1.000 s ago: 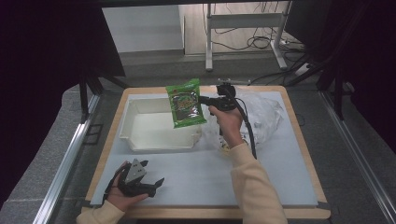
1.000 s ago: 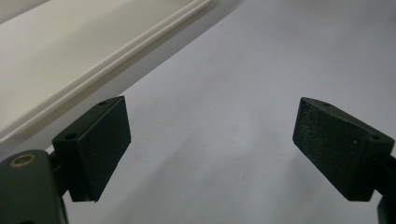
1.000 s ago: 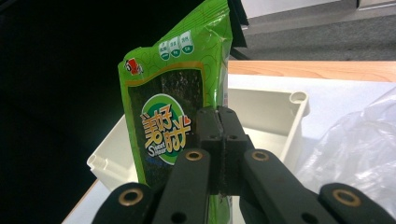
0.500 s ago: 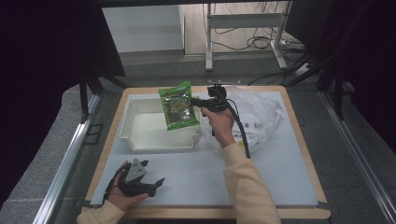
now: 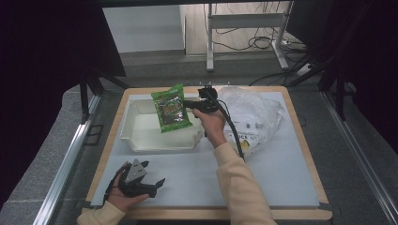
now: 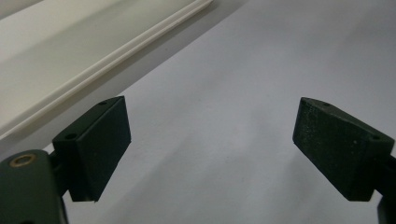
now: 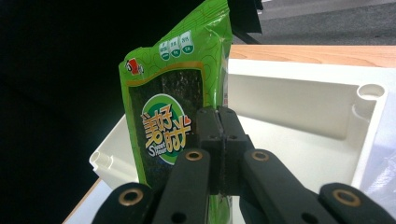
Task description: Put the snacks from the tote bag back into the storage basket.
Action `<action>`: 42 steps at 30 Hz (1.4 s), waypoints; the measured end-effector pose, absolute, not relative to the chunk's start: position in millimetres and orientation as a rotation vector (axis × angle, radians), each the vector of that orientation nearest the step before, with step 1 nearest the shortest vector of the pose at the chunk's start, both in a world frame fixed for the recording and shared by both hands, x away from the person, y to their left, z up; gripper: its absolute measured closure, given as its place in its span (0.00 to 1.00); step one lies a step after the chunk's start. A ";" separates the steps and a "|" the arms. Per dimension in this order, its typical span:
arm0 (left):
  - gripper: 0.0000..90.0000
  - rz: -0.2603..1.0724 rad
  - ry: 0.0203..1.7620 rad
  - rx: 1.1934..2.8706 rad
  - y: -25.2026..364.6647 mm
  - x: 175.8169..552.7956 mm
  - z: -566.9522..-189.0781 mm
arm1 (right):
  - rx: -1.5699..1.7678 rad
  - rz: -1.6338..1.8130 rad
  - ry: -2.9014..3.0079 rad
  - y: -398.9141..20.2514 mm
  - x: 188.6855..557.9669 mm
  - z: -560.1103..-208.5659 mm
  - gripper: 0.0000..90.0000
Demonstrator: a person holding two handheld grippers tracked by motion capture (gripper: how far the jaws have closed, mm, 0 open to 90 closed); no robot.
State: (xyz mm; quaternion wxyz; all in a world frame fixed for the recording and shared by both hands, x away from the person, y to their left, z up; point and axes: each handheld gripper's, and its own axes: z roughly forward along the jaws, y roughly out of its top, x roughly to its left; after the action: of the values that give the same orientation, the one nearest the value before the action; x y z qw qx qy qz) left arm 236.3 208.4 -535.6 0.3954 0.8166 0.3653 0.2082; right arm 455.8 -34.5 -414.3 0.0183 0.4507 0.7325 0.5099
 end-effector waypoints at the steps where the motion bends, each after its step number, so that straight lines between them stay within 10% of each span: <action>1: 0.13 0.528 0.925 2.071 208.4 236.2 -535.6 | 1.399 1.582 2.275 -33.7 456.1 -415.0 1.00; 42: 0.13 0.519 0.919 2.068 207.6 235.1 -534.8 | 1.429 1.537 2.341 20.4 470.7 -445.7 1.00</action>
State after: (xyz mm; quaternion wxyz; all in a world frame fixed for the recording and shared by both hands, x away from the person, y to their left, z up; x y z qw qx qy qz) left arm 235.1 207.6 -534.8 0.3985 0.8169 0.3632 0.2050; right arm 470.7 20.4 -445.7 -0.0013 0.4544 0.7447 0.4889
